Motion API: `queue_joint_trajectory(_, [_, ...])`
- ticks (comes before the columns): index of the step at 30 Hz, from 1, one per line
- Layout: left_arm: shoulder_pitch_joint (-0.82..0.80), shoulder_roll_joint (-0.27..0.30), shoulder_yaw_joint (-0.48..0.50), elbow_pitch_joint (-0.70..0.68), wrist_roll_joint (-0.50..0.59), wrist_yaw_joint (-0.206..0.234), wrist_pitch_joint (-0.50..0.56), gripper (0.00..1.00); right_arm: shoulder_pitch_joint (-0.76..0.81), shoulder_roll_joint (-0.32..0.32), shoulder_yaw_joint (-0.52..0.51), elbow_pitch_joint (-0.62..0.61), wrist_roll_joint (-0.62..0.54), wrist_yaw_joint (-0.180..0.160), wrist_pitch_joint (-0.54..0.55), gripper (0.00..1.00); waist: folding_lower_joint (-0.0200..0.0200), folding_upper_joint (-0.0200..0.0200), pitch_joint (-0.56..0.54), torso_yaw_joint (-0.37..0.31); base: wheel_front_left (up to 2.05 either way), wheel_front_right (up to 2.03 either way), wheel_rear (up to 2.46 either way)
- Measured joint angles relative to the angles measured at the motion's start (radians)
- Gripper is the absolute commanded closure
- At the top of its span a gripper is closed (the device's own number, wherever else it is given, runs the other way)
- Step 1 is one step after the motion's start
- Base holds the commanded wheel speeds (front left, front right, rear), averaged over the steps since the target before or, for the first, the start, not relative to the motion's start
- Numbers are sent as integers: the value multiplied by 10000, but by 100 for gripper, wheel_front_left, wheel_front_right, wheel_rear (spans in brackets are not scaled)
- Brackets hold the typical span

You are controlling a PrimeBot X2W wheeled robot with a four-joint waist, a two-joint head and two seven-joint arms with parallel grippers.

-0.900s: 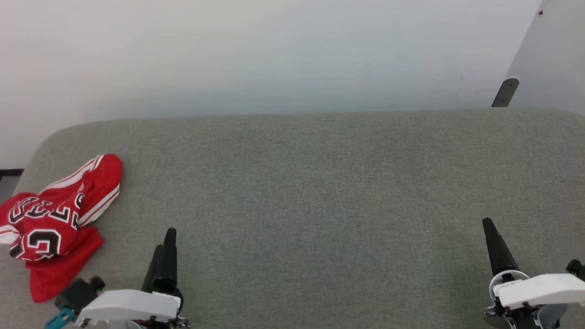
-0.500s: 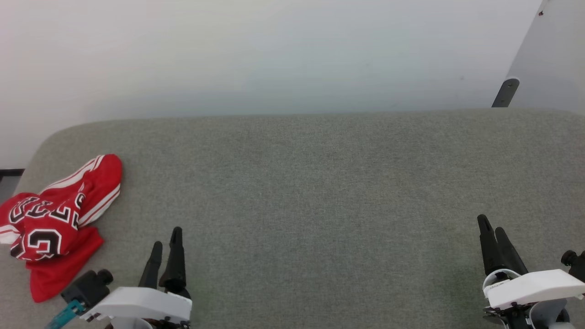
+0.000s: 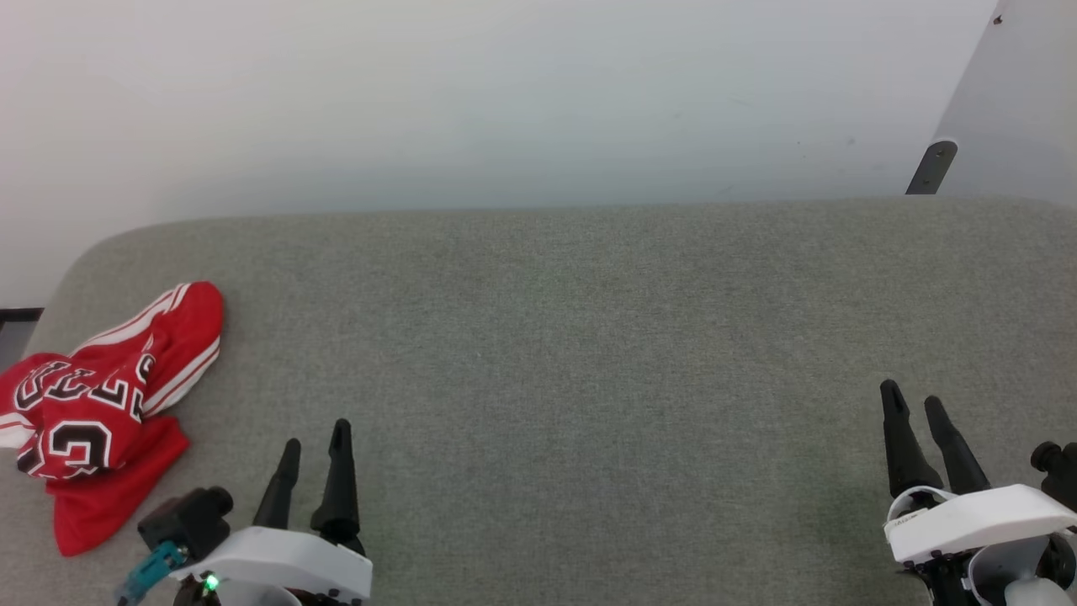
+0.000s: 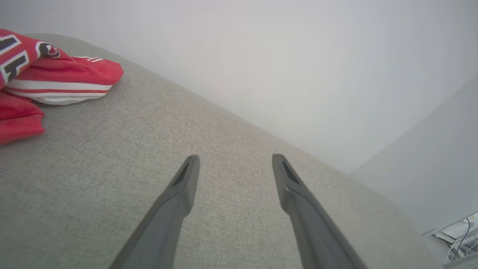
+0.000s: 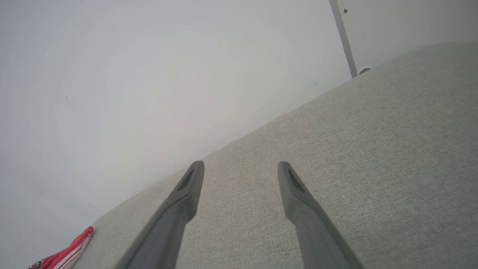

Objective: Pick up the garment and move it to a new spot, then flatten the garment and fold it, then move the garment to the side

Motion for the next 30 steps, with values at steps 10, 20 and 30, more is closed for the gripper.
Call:
queue_joint_trajectory(10, [-6, 138, -226, -48, 1168, 203, -280, 0, -74, -61, 4, -88, -1195, 0, -280, 0, 0, 0, 41, 3, 0, 0, 0])
queue_joint_trajectory(20, [-10, 236, -314, -82, 2025, 314, -523, 0, -225, -107, -21, -167, -2180, 0, -512, 0, 0, 0, 157, 9, 0, 0, 0])
queue_joint_trajectory(30, [-105, 280, -408, -4, 2920, 305, -767, 0, -291, -140, -73, -169, -2963, 0, -759, 0, 0, 0, 189, 22, 0, 0, 0])
